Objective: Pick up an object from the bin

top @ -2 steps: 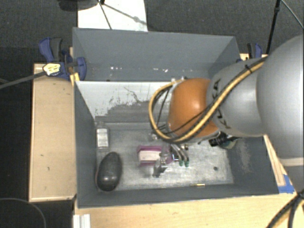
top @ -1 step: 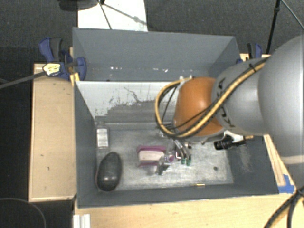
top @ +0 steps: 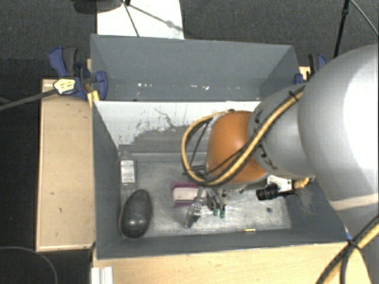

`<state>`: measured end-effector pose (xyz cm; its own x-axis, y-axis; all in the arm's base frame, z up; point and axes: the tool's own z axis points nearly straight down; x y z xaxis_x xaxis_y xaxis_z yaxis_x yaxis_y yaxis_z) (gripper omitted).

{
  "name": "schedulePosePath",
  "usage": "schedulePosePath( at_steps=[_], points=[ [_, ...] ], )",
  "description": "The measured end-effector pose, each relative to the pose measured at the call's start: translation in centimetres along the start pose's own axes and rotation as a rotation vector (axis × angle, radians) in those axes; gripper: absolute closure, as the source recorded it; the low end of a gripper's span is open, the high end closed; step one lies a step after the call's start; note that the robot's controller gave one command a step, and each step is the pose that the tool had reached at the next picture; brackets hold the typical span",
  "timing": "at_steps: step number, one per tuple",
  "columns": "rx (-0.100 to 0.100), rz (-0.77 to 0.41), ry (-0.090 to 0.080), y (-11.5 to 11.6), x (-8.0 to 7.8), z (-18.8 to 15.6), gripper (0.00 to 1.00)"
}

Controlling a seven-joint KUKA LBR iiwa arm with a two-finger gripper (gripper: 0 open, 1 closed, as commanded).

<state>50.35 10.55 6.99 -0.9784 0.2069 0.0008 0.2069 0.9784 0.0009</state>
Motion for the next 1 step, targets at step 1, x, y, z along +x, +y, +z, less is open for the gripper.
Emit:
schedulePosePath(
  at_steps=[1],
  points=[
    [0.0, 0.001, -0.002, 0.0, -0.06, -0.08, 0.0]
  ],
)
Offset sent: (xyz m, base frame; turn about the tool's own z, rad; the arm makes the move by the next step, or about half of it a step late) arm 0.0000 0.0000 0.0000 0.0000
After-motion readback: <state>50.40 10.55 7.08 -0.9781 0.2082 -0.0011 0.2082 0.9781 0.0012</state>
